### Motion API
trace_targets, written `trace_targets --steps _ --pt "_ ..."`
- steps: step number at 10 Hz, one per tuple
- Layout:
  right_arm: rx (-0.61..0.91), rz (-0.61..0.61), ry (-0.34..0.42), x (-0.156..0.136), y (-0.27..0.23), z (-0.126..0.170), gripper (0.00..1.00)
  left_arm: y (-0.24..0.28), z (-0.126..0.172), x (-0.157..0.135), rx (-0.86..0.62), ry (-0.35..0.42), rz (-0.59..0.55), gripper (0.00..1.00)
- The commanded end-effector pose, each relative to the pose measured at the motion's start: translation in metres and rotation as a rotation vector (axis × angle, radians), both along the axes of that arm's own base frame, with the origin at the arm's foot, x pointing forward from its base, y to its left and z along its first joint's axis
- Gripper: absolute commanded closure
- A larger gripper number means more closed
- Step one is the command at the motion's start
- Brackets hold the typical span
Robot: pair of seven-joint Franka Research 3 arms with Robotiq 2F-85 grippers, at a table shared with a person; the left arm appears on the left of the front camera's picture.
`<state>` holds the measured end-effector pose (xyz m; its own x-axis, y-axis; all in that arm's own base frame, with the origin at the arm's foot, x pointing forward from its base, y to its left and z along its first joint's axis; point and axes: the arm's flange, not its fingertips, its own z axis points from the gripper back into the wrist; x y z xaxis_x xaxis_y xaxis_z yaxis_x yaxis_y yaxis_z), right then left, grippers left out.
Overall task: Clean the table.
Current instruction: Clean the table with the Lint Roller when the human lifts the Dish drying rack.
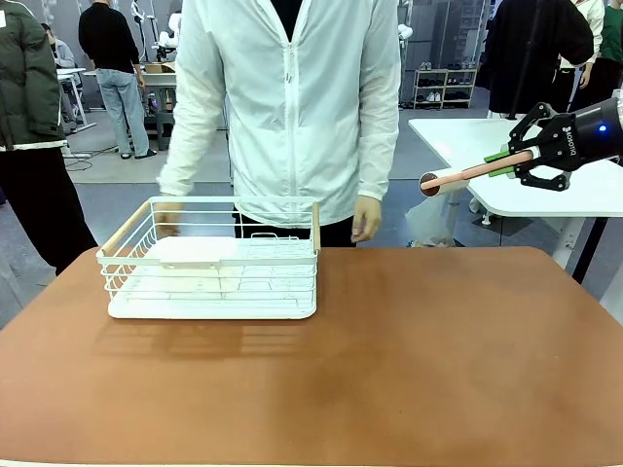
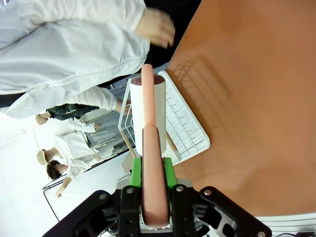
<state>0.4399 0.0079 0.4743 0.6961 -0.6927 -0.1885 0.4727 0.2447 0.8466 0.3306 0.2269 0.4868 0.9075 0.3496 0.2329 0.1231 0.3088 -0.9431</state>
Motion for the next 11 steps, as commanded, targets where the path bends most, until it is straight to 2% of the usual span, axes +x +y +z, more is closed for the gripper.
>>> trace_targets --steps 1,11 --pt "0.001 0.002 -0.004 -0.0004 0.0013 0.0016 1.00 0.0015 0.0011 -0.0016 -0.010 -0.011 -0.001 0.00" --pt "0.001 0.002 -0.004 -0.0004 0.0013 0.0016 1.00 0.0015 0.0011 -0.0016 -0.010 -0.011 -0.001 0.00"
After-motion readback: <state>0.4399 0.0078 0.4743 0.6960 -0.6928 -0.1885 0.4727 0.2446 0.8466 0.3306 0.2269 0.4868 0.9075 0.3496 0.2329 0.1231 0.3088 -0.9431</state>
